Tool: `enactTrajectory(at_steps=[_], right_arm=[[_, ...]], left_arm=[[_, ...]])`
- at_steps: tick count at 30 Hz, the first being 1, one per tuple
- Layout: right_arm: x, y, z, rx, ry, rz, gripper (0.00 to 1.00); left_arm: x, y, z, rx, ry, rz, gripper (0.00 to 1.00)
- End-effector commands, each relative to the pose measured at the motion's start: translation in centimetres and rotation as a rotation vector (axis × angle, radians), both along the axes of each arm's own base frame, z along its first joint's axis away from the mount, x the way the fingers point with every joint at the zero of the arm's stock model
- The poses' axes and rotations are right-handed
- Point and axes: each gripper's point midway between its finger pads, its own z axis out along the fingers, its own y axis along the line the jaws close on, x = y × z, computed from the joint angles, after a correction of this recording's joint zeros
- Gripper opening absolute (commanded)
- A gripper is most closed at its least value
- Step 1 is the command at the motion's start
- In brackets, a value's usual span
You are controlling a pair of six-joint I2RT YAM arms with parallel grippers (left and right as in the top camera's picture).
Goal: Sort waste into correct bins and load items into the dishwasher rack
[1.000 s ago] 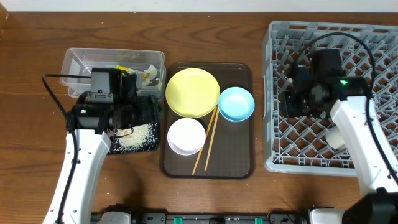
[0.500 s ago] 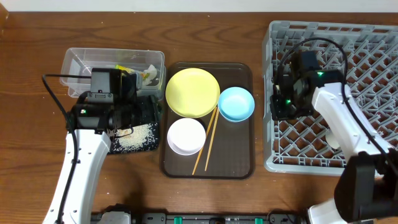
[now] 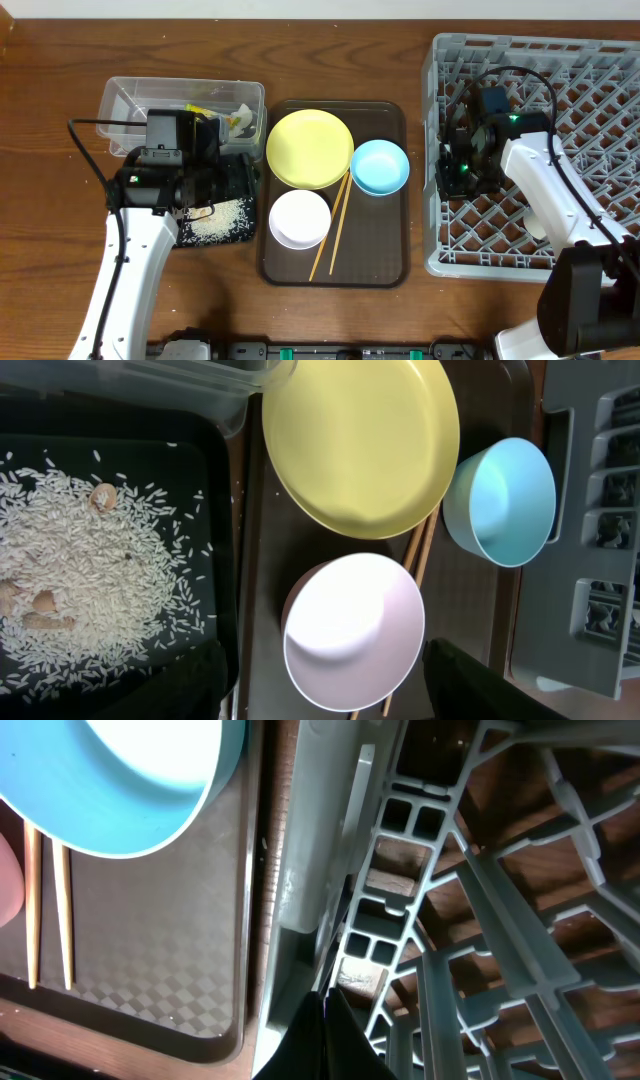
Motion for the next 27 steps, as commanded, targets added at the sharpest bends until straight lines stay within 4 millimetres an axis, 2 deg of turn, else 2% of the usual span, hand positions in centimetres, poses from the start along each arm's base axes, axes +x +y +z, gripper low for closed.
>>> enactTrajectory(at_steps=[1, 9, 15, 21, 27], right_arm=[[0.2, 0.7, 0.0, 0.019, -0.008, 0.0, 0.02], [1.6, 2.0, 0.5, 0.094, -0.068, 0.005, 0.01], [0.3, 3.6, 1.1, 0.198, -0.032, 0.077, 0.01], [-1.3, 3.6, 1.1, 0.192, 0.026, 0.096, 0.01], [-0.8, 2.6, 0.8, 0.152, 0.009, 0.087, 0.05]], left_arm=[[0.2, 0.2, 0.1, 0.013, -0.006, -0.005, 0.66], [0.1, 0.2, 0.1, 0.013, -0.006, -0.005, 0.66], [0.1, 0.2, 0.1, 0.013, -0.006, -0.005, 0.66], [0.2, 0.2, 0.1, 0.013, -0.006, -0.005, 0.66], [0.1, 0.2, 0.1, 0.013, -0.004, -0.005, 0.66]])
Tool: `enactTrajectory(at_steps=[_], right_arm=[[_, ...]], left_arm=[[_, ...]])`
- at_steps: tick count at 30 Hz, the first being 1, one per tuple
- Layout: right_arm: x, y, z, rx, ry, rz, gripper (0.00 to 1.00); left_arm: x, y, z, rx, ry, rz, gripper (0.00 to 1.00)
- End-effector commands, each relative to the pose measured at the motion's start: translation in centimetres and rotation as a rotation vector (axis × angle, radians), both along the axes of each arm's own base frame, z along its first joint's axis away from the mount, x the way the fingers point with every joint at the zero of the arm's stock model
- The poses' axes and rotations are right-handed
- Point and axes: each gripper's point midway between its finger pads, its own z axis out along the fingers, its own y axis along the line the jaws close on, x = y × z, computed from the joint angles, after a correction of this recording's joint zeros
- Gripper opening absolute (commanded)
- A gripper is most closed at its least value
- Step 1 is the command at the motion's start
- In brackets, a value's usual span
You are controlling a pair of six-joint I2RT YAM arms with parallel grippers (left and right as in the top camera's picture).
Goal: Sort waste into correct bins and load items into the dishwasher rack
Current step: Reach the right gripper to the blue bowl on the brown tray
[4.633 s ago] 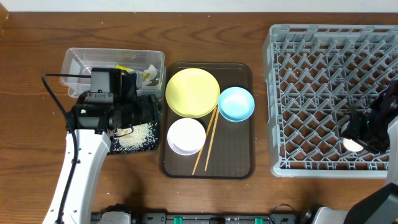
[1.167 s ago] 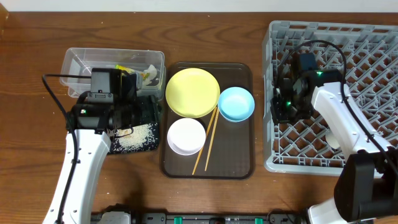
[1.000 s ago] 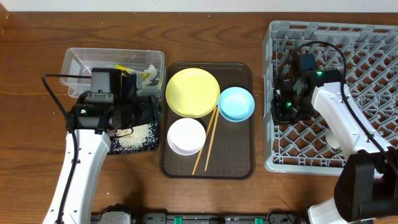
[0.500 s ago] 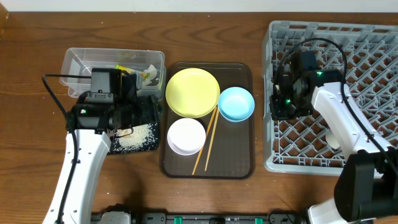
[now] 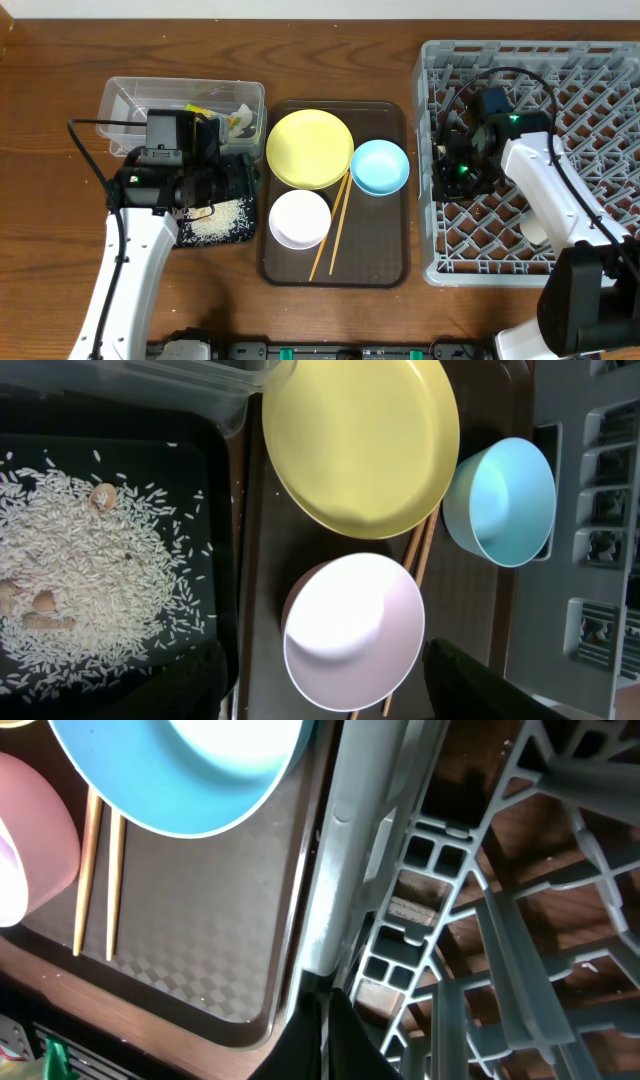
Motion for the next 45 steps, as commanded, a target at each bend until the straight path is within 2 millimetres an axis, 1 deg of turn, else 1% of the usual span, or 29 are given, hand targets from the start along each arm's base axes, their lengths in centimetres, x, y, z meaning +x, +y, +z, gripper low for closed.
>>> enactTrajectory(at_steps=[1, 3, 4, 6, 8, 10, 12, 14, 17, 20, 22, 25, 27, 29, 31, 35, 37, 41, 45], right_arm=[[-0.2, 0.8, 0.3, 0.052, -0.001, 0.022, 0.06], [-0.2, 0.7, 0.4, 0.052, -0.001, 0.015, 0.08], [-0.2, 0.7, 0.5, 0.052, -0.002, 0.015, 0.11], [0.1, 0.7, 1.2, 0.053, -0.014, 0.015, 0.15], [0.6, 0.7, 2.2, 0.049, -0.041, 0.014, 0.17], [1.5, 0.8, 3.8, 0.055, -0.09, 0.01, 0.18], [2.6, 1.0, 5.7, 0.065, -0.16, 0.006, 0.22], [4.2, 1.3, 7.8, 0.079, -0.259, 0.009, 0.26], [6.7, 2.4, 10.4, 0.106, -0.416, 0.022, 0.34], [8.8, 4.4, 11.9, 0.13, -0.545, 0.067, 0.36], [10.0, 5.6, 12.1, 0.12, -0.603, 0.092, 0.38], [11.6, 6.9, 11.2, 0.061, -0.655, 0.112, 0.43], [12.3, 7.8, 9.9, 0.021, -0.66, 0.128, 0.47], [12.7, 8.4, 8.0, -0.034, -0.643, 0.143, 0.48], [13.1, 8.4, 5.9, -0.112, -0.623, 0.149, 0.51], [13.7, 8.2, 2.1, -0.228, -0.582, 0.16, 0.51], [13.7, 8.1, 0.4, -0.254, -0.548, 0.169, 0.52], [12.9, 8.0, -2.6, -0.274, -0.466, 0.191, 0.52], [12.0, 7.5, -4.6, -0.297, -0.4, 0.207, 0.51]], left_arm=[[0.1, 0.2, 0.0, 0.013, -0.003, -0.004, 0.66], [0.0, 0.2, 0.0, 0.014, -0.001, -0.004, 0.66], [0.0, 0.2, 0.0, 0.014, -0.001, -0.005, 0.66], [0.0, 0.2, 0.0, 0.014, -0.001, -0.005, 0.66], [0.0, 0.2, 0.0, 0.014, -0.001, -0.004, 0.66], [0.0, 0.2, 0.0, 0.014, 0.0, -0.005, 0.66], [0.0, 0.2, 0.0, 0.014, 0.0, -0.004, 0.66], [0.0, 0.2, 0.0, 0.014, 0.0, -0.005, 0.66], [0.0, 0.2, 0.0, 0.014, -0.001, -0.005, 0.66], [0.0, 0.2, 0.0, 0.014, -0.001, -0.005, 0.66], [0.0, 0.2, 0.0, 0.014, 0.0, -0.004, 0.66], [0.0, 0.2, 0.0, 0.014, 0.0, -0.005, 0.66], [0.0, 0.2, 0.0, 0.014, 0.0, -0.005, 0.66], [0.0, 0.2, 0.0, 0.014, 0.0, -0.005, 0.66], [0.0, 0.2, 0.0, 0.014, 0.0, -0.005, 0.66], [0.0, 0.2, 0.0, 0.014, 0.0, -0.005, 0.66], [0.0, 0.2, 0.0, 0.014, 0.0, -0.005, 0.66], [0.0, 0.2, 0.0, 0.014, 0.0, -0.005, 0.66], [0.0, 0.2, 0.0, 0.014, 0.0, -0.005, 0.66]])
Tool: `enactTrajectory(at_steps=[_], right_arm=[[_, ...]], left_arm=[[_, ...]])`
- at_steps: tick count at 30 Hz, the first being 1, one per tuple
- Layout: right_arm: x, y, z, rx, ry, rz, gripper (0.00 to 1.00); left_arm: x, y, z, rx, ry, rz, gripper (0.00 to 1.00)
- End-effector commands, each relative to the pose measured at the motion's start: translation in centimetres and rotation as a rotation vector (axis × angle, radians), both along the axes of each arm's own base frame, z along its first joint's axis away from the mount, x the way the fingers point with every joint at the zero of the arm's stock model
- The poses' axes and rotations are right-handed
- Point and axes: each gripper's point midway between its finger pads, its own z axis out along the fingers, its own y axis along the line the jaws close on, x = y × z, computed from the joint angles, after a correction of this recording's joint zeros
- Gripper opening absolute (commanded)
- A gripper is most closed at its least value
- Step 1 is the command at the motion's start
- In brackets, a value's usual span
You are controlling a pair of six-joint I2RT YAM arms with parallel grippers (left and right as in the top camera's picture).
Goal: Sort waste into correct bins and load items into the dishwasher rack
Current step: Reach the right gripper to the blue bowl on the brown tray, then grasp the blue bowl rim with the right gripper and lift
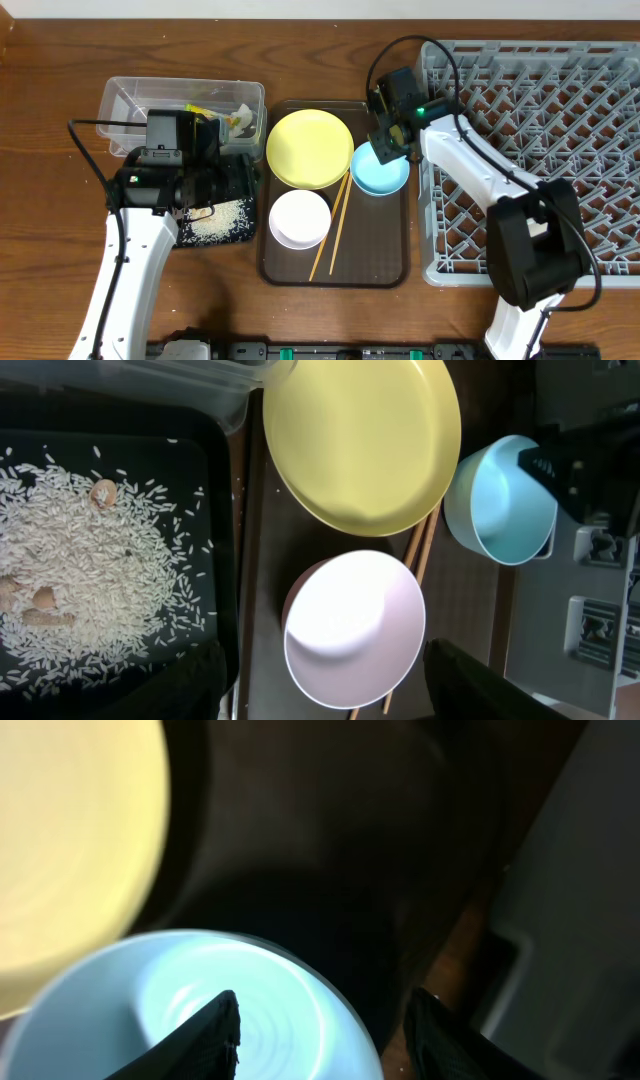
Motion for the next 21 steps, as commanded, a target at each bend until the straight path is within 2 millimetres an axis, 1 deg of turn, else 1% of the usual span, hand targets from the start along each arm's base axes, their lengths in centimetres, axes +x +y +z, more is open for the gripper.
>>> enactTrajectory(at_steps=[1, 3, 5, 10, 11, 14, 17, 19, 21], right_arm=[[-0.3, -0.3, -1.3, -0.039, 0.029, -0.002, 0.5], [-0.8, -0.5, -1.9, -0.049, 0.059, 0.0, 0.42], [-1.2, -0.5, -2.1, -0.056, 0.076, 0.004, 0.34], [-1.8, -0.7, -2.1, -0.065, 0.096, 0.004, 0.04], [-1.9, -0.8, -2.1, -0.068, 0.102, 0.004, 0.01], [-2.3, -1.2, -2.0, -0.074, 0.116, -0.001, 0.01], [-2.2, -1.4, -0.9, -0.068, 0.101, -0.007, 0.01], [-1.8, -1.6, 0.7, -0.062, 0.063, -0.021, 0.01], [-1.2, -2.0, 3.0, -0.058, -0.002, -0.046, 0.01]], left_arm=[[0.1, 0.2, 0.1, 0.013, -0.006, -0.005, 0.66], [0.1, 0.2, 0.1, 0.013, -0.006, -0.005, 0.66], [0.1, 0.2, 0.1, 0.013, -0.006, -0.005, 0.66], [0.1, 0.2, 0.1, 0.013, -0.006, -0.005, 0.66], [0.1, 0.2, 0.1, 0.013, -0.005, -0.005, 0.66], [0.1, 0.2, 0.1, 0.013, -0.005, -0.005, 0.66], [0.1, 0.2, 0.1, 0.013, -0.005, -0.005, 0.66], [0.1, 0.2, 0.1, 0.013, -0.005, -0.005, 0.66], [0.1, 0.2, 0.1, 0.013, -0.005, -0.005, 0.66]])
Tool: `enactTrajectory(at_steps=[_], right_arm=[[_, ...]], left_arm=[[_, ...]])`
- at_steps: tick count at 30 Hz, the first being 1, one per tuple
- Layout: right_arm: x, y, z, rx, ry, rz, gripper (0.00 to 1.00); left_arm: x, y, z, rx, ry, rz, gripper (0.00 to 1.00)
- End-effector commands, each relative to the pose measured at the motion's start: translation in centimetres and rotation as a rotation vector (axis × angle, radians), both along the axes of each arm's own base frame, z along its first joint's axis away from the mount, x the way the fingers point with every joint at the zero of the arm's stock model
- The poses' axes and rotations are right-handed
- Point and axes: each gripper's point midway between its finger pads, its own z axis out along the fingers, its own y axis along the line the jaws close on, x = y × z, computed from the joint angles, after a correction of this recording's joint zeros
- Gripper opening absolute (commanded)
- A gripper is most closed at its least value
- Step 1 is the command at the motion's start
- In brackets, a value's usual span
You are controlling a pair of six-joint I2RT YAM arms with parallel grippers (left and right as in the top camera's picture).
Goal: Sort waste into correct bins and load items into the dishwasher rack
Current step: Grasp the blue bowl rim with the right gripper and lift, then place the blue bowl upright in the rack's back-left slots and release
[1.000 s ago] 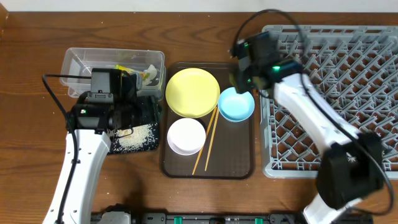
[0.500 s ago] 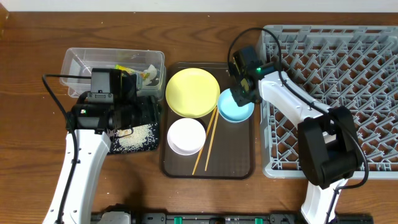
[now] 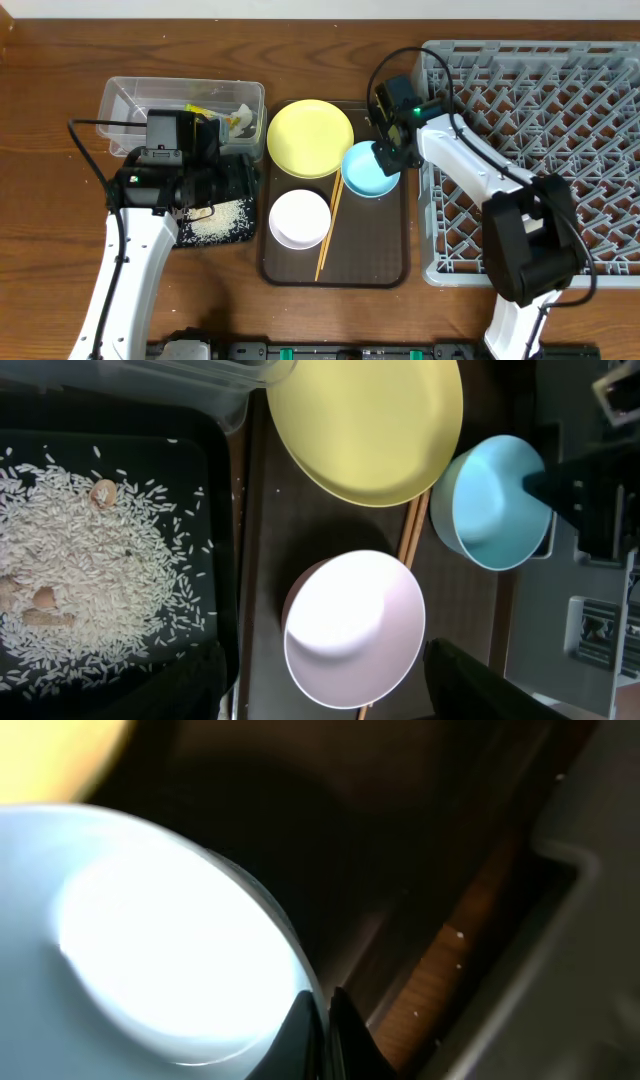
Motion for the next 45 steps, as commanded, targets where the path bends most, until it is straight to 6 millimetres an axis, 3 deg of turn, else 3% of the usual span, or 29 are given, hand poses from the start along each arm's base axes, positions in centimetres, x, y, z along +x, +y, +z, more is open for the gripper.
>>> enactTrajectory(at_steps=[1, 6, 11, 18, 24, 28, 30, 33, 39, 45], right_arm=[[1.5, -1.1, 5.1, -0.006, -0.14, -0.051, 0.01], [3.6, -3.2, 12.8, 0.023, -0.378, -0.122, 0.01], [5.3, -7.1, 18.4, -0.019, -0.578, -0.235, 0.01], [7.2, -11.8, 20.6, -0.126, -0.696, -0.338, 0.01], [8.5, -18.7, 23.8, -0.416, -0.885, -0.601, 0.01], [9.5, -20.6, 23.1, -0.561, -0.904, -0.642, 0.01], [10.0, -21.0, 21.9, -0.612, -0.88, -0.634, 0.01], [10.9, -21.1, 18.6, -0.67, -0.818, -0.609, 0.01], [11.7, -19.2, 13.9, -0.702, -0.735, -0.529, 0.01], [11.9, -16.7, 12.7, -0.685, -0.73, -0.477, 0.01]], left_arm=[[0.1, 0.2, 0.1, 0.013, -0.005, -0.005, 0.66], [0.1, 0.2, 0.1, 0.013, -0.005, -0.005, 0.66], [0.1, 0.2, 0.1, 0.013, -0.006, -0.005, 0.66], [0.1, 0.2, 0.1, 0.013, -0.006, -0.005, 0.66], [0.1, 0.2, 0.1, 0.013, -0.006, -0.005, 0.66], [0.1, 0.2, 0.1, 0.013, -0.006, -0.005, 0.66], [0.1, 0.2, 0.1, 0.013, -0.006, -0.005, 0.66], [0.1, 0.2, 0.1, 0.013, -0.006, -0.005, 0.66], [0.1, 0.2, 0.1, 0.013, -0.006, -0.005, 0.66], [0.1, 0.2, 0.1, 0.013, -0.006, -0.005, 0.66]])
